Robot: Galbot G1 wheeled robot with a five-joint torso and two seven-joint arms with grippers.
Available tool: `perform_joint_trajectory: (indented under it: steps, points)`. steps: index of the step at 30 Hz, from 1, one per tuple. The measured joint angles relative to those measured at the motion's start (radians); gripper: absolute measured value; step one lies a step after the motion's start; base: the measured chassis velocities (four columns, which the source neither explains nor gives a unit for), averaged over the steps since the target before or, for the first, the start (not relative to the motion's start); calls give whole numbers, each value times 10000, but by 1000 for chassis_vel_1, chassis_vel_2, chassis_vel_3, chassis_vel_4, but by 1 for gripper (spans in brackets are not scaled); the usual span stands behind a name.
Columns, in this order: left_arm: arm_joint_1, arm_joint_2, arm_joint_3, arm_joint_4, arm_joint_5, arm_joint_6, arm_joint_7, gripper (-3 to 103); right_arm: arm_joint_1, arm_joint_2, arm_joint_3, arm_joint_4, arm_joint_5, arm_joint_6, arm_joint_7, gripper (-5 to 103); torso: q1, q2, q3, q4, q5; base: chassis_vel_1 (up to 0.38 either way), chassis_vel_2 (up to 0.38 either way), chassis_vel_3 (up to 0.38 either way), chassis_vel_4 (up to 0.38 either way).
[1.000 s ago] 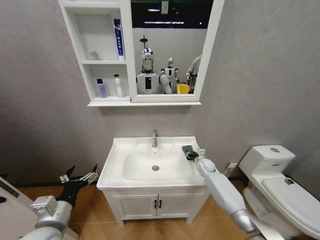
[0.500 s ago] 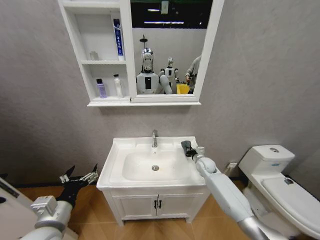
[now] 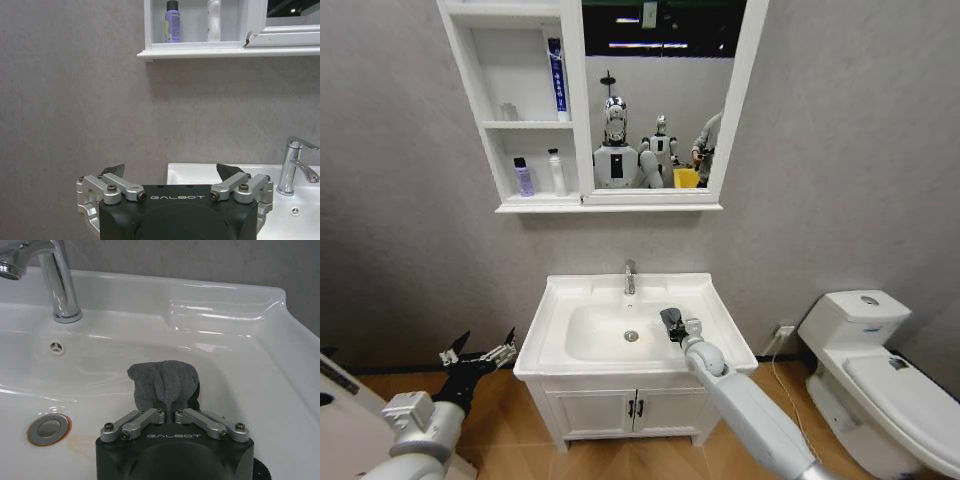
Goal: Move facial cleanser and shampoo from washbasin to cabinet, then wipe washbasin with towel.
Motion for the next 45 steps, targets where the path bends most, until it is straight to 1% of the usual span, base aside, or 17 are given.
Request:
perform_joint_trajectory:
  steps: [7, 10, 15, 16, 20, 21, 24, 25, 27, 28, 29, 31, 34, 35, 37, 42, 45]
  points:
    - [0, 0, 0, -1, 0, -1, 1, 100, 186, -168, 22, -387, 629, -258, 129, 4, 0, 0, 0, 0, 0, 0, 0, 0, 0]
    - [0, 0, 0, 0, 0, -1, 2, 100, 300, 73, -21, -792, 709, -252, 111, 4, -1, 1, -1, -1, -1, 0, 0, 0, 0]
    - [0, 0, 0, 0, 0, -1, 1, 100, 725, 801, -242, -1733, 1160, -226, 88, 4, 0, 0, 0, -2, 0, 0, 0, 0, 0]
    - [0, 0, 0, 0, 0, -1, 1, 100, 725, 801, -242, -1733, 1160, -226, 88, 4, 0, 0, 0, -2, 0, 0, 0, 0, 0]
    - [0, 0, 0, 0, -1, -2, 3, 100, 1354, 1501, -386, -2833, 1950, -267, 47, 4, -1, 0, -1, -1, -2, 0, 0, 0, 0]
    - [0, 0, 0, 0, -1, -2, 3, 100, 1354, 1501, -386, -2833, 1950, -267, 47, 4, -1, 0, -1, -1, -2, 0, 0, 0, 0]
    - [0, 0, 0, 0, -1, -2, 2, 100, 1855, 2087, -484, -3747, 2379, -279, -227, 4, 0, 0, -1, -2, -2, 0, 0, 0, 0]
    - [0, 0, 0, 0, -1, -2, 2, 100, 1855, 2087, -484, -3747, 2379, -279, -227, 4, 0, 0, -1, -2, -2, 0, 0, 0, 0]
    - [0, 0, 0, 0, -1, -2, 4, 100, 2168, 2515, -529, -4304, 2799, -344, -326, 4, 0, 0, 0, -1, -2, 0, 0, 0, 0]
    - [0, 0, 0, 0, -1, -2, 4, 100, 2168, 2515, -529, -4304, 2799, -344, -326, 4, 0, 0, 0, -1, -2, 0, 0, 0, 0]
    - [0, 0, 0, 0, -1, -2, 3, 100, 2283, 2719, -533, -4535, 2943, -381, -360, 4, 0, 0, 0, 0, -2, 0, 0, 0, 0]
    - [-1, 0, 0, 0, 0, -2, 3, 100, 2408, 3061, -581, -4811, 2960, -385, -593, 4, 0, 0, 0, 0, -3, 0, 0, 0, 0]
    - [1, 0, 0, 0, 0, -2, 2, 100, 2458, 3249, -649, -4914, 2948, -386, -714, 4, 0, 0, 1, -1, -1, 0, 0, 0, 0]
    - [0, 0, 0, 0, -1, -2, 2, 100, 2528, 3578, -761, -5042, 2928, -375, -919, 4, 1, 0, 2, -1, -1, 0, 0, 0, 0]
    - [0, 0, 0, 0, -1, -2, 3, 100, 2554, 3882, -936, -5046, 2934, -350, -1136, 4, 1, -1, 2, 3, 1, 0, 0, 0, 0]
    - [0, 0, 0, 0, -1, -2, 3, 100, 2496, 4180, -1131, -4786, 3022, -199, -1499, 4, 1, 0, 2, 3, 0, 0, 0, 0, 0]
    - [0, 0, 0, 0, 0, -2, 3, 100, 2479, 4353, -1110, -5126, 2616, 127, -1747, 4, 0, 0, 1, 3, 1, 0, 0, 0, 0]
